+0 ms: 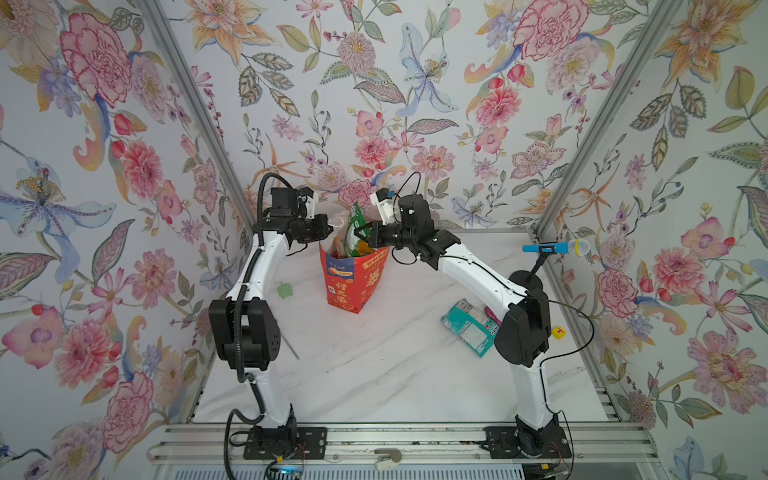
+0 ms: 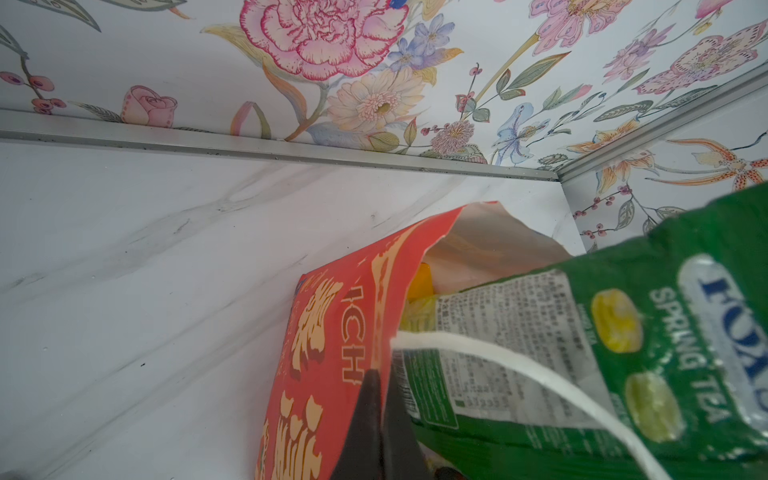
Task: Place the snacks into the paper bag
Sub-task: 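Carry the green FOX'S bag with the right gripper over the red bag, then lower the green FOX'S bag into the red bag and open the right gripper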
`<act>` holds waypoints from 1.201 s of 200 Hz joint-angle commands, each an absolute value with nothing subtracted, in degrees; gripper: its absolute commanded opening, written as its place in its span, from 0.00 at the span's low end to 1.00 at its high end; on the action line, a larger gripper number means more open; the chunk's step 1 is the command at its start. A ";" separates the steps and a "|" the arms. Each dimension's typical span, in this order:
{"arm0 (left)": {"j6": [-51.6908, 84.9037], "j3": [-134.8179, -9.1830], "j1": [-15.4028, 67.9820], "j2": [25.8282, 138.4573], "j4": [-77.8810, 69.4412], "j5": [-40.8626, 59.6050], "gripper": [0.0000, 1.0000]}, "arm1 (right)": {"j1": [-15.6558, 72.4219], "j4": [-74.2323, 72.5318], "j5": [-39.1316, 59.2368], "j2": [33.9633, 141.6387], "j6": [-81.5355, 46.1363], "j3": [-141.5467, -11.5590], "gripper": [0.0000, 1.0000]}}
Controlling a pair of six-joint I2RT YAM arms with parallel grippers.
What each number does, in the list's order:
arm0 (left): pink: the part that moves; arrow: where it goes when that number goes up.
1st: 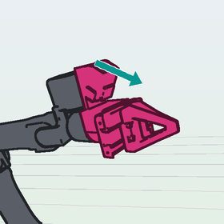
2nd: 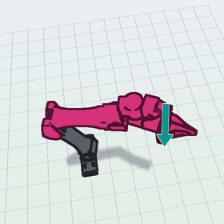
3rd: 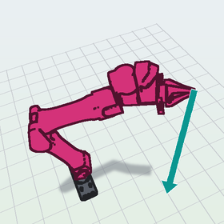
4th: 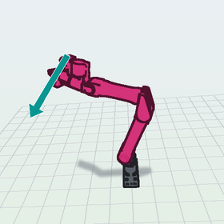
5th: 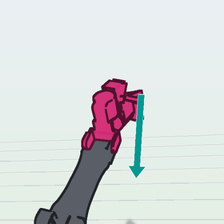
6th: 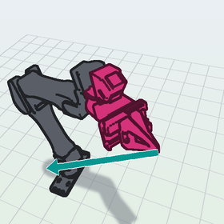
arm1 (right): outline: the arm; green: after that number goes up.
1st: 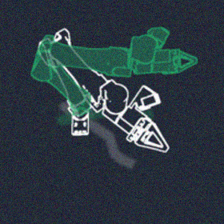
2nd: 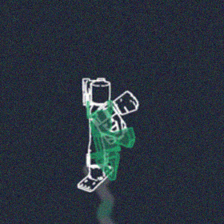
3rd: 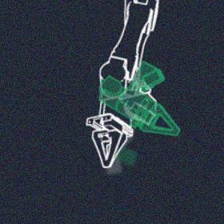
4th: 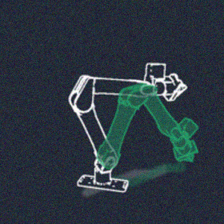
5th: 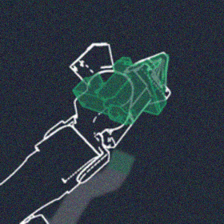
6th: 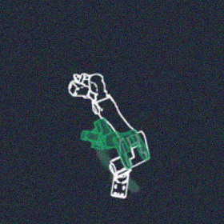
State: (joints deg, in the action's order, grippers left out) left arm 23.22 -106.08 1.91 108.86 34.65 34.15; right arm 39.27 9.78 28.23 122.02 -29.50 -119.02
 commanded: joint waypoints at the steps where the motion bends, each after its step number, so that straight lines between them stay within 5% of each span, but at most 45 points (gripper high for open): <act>1: 23.62 -108.21 2.55 108.48 32.25 35.51 0.00 | 39.87 7.14 31.31 123.84 -32.40 -123.91 0.00; 80: 23.51 -108.28 2.55 108.86 31.99 35.77 0.00 | 39.61 -4.83 29.80 119.82 -41.45 -109.38 0.00; 101: 23.57 -108.28 2.56 108.98 31.82 35.95 0.00 | 38.60 -5.17 28.58 117.62 -42.80 -103.94 0.29; 135: 23.44 -108.63 2.55 109.19 32.07 35.84 0.00 | 37.57 -2.25 25.18 112.89 -39.63 -102.30 0.51; 204: 23.28 -109.40 2.57 109.58 32.77 35.68 0.00 | 38.43 15.40 16.61 111.44 -28.96 -115.40 0.55; 240: 23.14 -110.26 2.55 109.95 33.33 35.54 0.00 | 40.02 21.65 20.07 117.31 -24.98 -125.64 0.53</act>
State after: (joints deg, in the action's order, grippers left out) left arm 23.20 -107.04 2.33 109.40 34.92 34.48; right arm 38.65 15.07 18.81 113.80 -29.71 -118.63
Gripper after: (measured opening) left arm 0.047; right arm 0.538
